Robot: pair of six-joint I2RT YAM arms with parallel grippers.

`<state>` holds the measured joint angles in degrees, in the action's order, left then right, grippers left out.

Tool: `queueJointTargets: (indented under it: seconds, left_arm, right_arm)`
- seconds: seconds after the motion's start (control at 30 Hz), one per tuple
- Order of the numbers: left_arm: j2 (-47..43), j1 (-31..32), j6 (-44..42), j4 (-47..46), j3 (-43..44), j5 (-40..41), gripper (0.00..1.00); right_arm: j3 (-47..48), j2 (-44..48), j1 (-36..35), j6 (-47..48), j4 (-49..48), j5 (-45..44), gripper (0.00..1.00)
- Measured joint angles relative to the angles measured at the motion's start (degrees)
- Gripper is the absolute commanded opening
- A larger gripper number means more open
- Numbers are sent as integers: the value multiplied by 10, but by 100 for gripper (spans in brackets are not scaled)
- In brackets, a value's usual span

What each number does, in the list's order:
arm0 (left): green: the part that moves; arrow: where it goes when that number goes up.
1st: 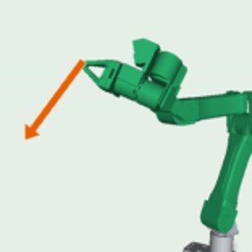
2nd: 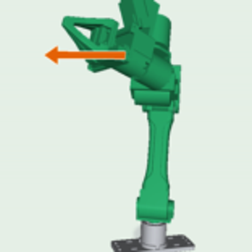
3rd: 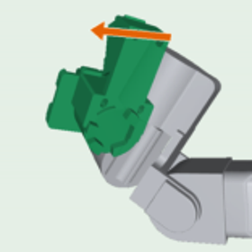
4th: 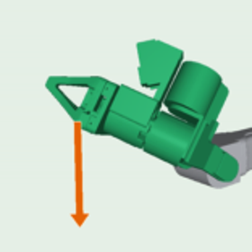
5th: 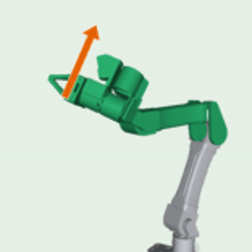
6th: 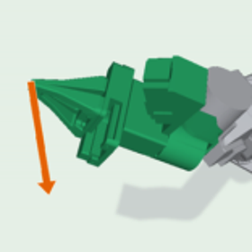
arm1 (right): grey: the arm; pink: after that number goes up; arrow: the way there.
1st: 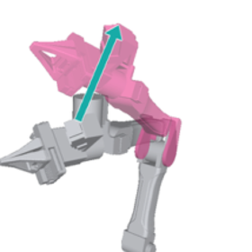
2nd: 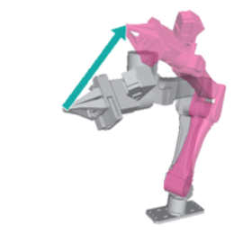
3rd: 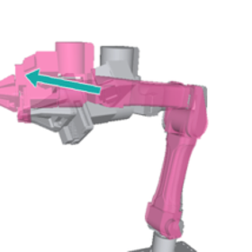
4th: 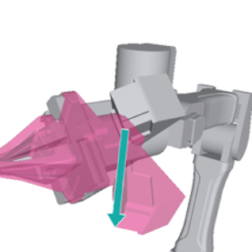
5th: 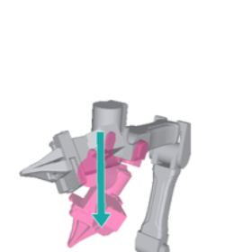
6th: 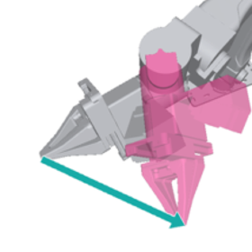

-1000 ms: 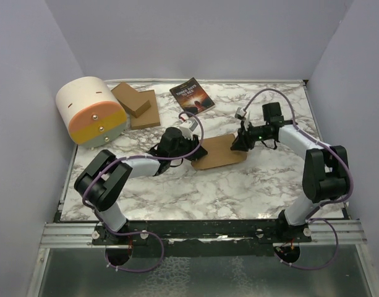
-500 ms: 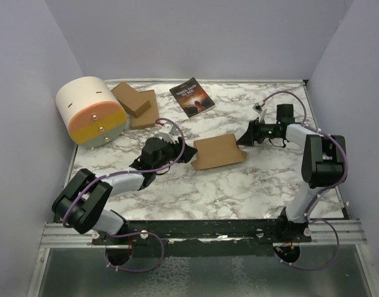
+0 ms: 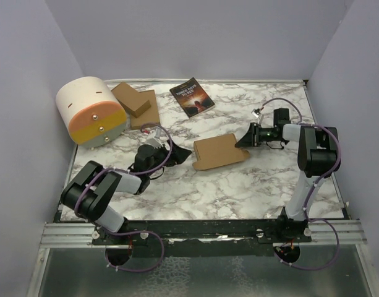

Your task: Fold the paper box

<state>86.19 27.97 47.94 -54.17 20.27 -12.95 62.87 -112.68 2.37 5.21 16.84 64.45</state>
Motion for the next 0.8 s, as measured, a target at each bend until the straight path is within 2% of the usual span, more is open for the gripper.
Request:
queueJointTargets:
  seconds: [0.23, 0.37, 0.6, 0.8]
  left_arm:
    - [76, 3, 64, -71, 0, -25, 87]
    - [116, 13, 95, -116, 2, -31, 98]
    - [143, 28, 134, -188, 3, -33, 99]
    - [156, 45, 150, -200, 15, -28, 99]
  right_arm:
    - [2, -30, 35, -23, 1, 54, 23]
    - [2, -33, 38, -31, 0, 65, 23]
    - [2, -36, 38, -35, 0, 71, 23]
    - [2, -40, 40, -35, 0, 76, 22]
